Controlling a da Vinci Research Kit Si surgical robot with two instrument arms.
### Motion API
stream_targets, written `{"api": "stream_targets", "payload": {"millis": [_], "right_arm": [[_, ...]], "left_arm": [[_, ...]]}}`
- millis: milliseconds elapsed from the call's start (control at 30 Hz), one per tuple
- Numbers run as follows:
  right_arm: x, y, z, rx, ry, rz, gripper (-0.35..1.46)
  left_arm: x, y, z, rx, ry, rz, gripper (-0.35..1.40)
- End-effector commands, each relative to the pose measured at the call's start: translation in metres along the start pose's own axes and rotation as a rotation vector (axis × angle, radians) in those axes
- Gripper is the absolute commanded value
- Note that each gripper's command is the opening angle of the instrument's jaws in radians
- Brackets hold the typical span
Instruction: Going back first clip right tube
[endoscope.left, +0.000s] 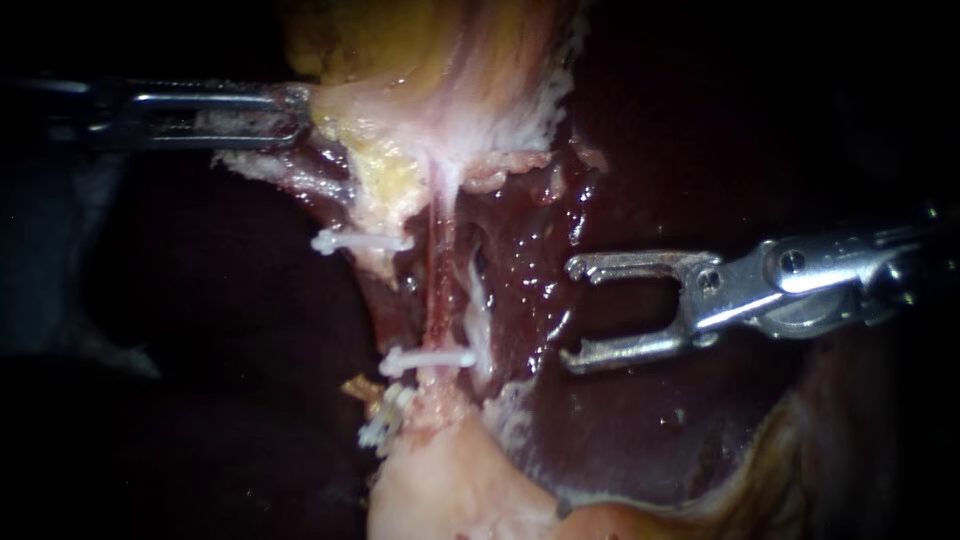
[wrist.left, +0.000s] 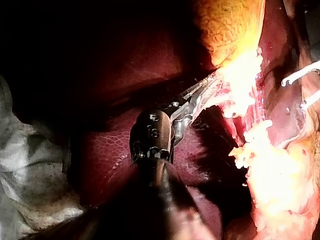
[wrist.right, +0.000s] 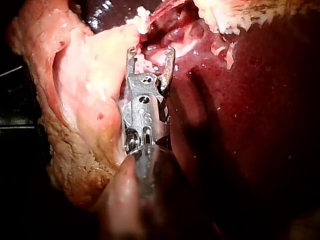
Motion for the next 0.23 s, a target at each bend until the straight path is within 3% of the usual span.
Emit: {"api": "stream_targets", "payload": {"millis": [33, 233], "right_arm": [[0.0, 0.0, 0.0, 0.001, -0.001, -0.002, 0.5], [0.0, 0.0, 0.0, 0.001, -0.001, -0.002, 0.5]], "left_arm": [[0.0, 0.0, 0.0, 0.0, -0.002, 0.001, -0.35], [0.0001, 0.0, -0.0002, -0.002, -0.003, 0.0, -0.35]]}}
